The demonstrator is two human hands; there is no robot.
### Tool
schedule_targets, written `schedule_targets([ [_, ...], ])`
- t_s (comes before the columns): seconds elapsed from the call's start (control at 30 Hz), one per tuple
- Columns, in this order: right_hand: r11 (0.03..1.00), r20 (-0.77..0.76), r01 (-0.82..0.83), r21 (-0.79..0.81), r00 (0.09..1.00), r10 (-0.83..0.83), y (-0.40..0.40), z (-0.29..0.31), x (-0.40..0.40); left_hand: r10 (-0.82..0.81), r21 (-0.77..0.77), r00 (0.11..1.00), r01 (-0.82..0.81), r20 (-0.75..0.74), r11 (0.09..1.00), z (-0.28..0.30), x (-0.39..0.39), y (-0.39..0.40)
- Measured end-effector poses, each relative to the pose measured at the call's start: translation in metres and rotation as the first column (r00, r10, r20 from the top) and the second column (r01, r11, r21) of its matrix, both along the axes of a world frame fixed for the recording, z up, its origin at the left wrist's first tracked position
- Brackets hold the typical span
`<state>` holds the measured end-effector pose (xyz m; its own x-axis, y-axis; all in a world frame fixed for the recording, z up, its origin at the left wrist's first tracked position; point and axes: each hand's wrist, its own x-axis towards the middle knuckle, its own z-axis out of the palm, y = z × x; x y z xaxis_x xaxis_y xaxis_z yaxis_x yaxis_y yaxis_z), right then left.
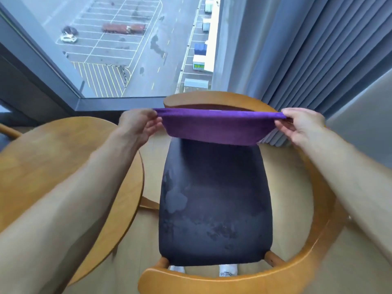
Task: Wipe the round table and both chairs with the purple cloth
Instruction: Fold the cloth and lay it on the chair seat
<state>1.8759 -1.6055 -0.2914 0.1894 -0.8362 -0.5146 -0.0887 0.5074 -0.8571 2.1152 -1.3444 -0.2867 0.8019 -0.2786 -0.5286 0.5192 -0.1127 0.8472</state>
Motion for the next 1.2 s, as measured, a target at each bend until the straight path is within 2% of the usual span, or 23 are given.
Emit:
schedule_targets([
  [0.07, 1.000, -0.006, -0.014, -0.027, 1.000, 0.014, -0.009, 0.025, 0.012, -0.009, -0.026, 1.000, 0.008, -0.015, 1.000, 0.022, 0.012, -0.013],
  [0.37, 0.987, 0.004, -0.032, -0.155, 0.999, 0.033, -0.022, 0.095, 0.023, -0.091, -0.111, 0.992, 0.100, 0.087, 0.989, 0.093, 0.034, -0.026],
  [0.5, 0.987, -0.045, -0.068, -0.146, 0.997, 0.062, -0.014, 0.088, 0.007, -0.122, -0.095, 0.991, 0.127, 0.055, 0.987, 0.091, 0.021, -0.013],
  [0.97, 0.987, -0.006, -0.076, -0.144, 0.997, 0.076, -0.025, 0.099, 0.023, -0.132, -0.116, 0.991, 0.133, 0.015, 0.984, 0.105, 0.032, -0.023],
  [1.07, 0.985, -0.052, -0.093, -0.145, 0.995, 0.086, -0.023, 0.101, 0.018, -0.138, -0.119, 0.990, 0.139, 0.013, 0.983, 0.107, 0.028, -0.016],
  [1.2, 0.988, -0.198, -0.137, -0.070, 0.973, 0.121, -0.008, 0.088, -0.007, -0.189, -0.052, 0.981, 0.187, -0.048, 0.981, 0.093, 0.002, 0.010],
])
